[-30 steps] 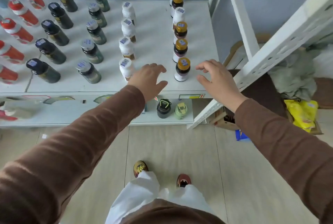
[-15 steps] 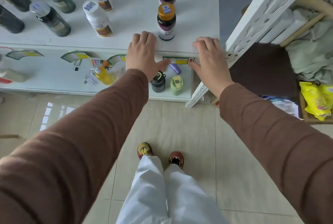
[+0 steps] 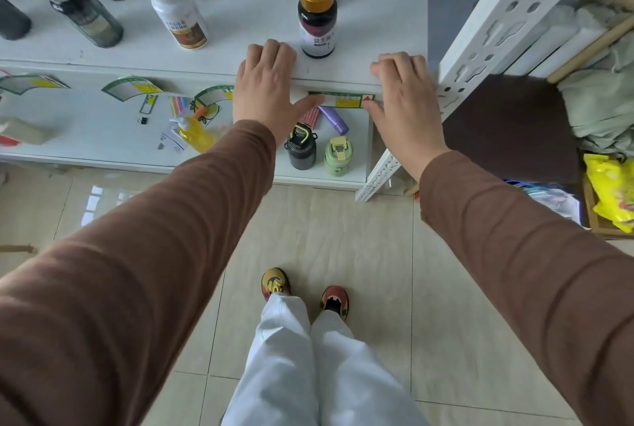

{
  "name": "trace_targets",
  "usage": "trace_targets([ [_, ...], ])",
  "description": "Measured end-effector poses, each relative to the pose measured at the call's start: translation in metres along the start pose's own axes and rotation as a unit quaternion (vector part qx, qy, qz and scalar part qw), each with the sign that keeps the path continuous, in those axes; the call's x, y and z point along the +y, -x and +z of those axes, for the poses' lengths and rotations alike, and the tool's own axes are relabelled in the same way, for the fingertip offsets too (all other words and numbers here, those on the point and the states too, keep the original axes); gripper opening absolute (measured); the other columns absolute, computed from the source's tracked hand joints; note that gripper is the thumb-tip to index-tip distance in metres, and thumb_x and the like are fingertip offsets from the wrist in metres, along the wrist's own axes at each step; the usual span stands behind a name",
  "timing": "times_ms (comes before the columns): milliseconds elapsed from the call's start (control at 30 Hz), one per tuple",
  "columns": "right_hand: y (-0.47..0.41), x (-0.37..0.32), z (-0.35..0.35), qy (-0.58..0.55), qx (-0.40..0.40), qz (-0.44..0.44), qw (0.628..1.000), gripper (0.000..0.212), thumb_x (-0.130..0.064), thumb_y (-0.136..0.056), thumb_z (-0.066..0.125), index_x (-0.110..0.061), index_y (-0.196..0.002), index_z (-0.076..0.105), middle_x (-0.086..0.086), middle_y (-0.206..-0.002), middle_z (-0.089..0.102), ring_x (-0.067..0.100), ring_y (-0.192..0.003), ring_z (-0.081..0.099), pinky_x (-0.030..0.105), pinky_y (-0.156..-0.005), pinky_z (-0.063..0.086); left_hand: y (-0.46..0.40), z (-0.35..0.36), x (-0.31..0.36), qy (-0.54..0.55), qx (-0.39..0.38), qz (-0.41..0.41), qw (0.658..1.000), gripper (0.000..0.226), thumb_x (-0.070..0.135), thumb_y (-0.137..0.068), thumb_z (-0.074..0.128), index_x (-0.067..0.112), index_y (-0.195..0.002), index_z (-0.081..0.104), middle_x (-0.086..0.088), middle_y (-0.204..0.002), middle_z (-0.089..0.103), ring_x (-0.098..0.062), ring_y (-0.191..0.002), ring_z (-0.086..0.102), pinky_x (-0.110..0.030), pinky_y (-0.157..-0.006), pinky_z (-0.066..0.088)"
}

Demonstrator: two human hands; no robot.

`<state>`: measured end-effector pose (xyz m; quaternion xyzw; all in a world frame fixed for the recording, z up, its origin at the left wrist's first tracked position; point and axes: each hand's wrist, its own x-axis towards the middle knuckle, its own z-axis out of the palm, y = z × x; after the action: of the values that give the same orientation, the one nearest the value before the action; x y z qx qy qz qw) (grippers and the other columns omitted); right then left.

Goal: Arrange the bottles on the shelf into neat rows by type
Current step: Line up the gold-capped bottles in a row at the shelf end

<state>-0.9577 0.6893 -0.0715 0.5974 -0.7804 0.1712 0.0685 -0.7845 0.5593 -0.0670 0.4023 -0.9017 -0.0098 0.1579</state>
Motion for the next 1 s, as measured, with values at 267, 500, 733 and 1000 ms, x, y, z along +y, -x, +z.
trace_targets([
  [267,-0.017,-0.003,-0.031,-0.011,-0.131,-0.005,0.991,0.039,-0.031,-0.089,0.064,-0.007,-0.119,0.053,0.007,-0.121,0.052,0.027,-0.113,0.045,0.040,-0.091,0.045,-0.007,-0.022,-0.011,0.065,-0.099,0.022,0.993,0.056,0.051,-0.085,0.054,0.015,-0.127,0.048,-0.005,-0.124,0.049,-0.028,-0.117,0.041,-0.040,-0.100,0.039],
  [500,-0.079,-0.027,-0.071,-0.109,-0.119,0.000,0.987,0.053,-0.023,-0.093,0.059,-0.015,-0.142,0.038,0.013,-0.135,0.047,0.031,-0.106,0.057,0.032,-0.083,0.040,-0.051,-0.047,-0.020,0.212,-0.168,-0.070,0.960,0.040,0.016,-0.091,0.049,0.017,-0.131,0.049,-0.006,-0.126,0.055,-0.025,-0.112,0.054,-0.034,-0.097,0.041],
  [733,-0.129,-0.045,-0.072,-0.161,-0.215,-0.006,0.963,0.044,-0.020,-0.093,0.059,-0.025,-0.136,0.051,0.003,-0.133,0.051,0.018,-0.112,0.053,0.030,-0.089,0.040,-0.081,-0.042,-0.018,0.343,-0.259,-0.094,0.898,0.027,0.015,-0.093,0.046,0.016,-0.116,0.060,-0.007,-0.102,0.062,-0.024,-0.092,0.054,-0.031,-0.084,0.041],
  [1000,-0.160,-0.055,-0.102,-0.400,-0.171,0.280,0.856,0.038,-0.050,-0.088,0.064,-0.012,-0.088,0.069,0.001,-0.072,0.062,0.012,-0.064,0.054,0.022,-0.058,0.044,-0.108,-0.085,-0.038,0.640,-0.437,-0.257,0.577,0.050,0.047,-0.100,0.026,0.012,-0.111,0.060,-0.011,-0.093,0.072,-0.021,-0.076,0.067,-0.030,-0.072,0.051],
])
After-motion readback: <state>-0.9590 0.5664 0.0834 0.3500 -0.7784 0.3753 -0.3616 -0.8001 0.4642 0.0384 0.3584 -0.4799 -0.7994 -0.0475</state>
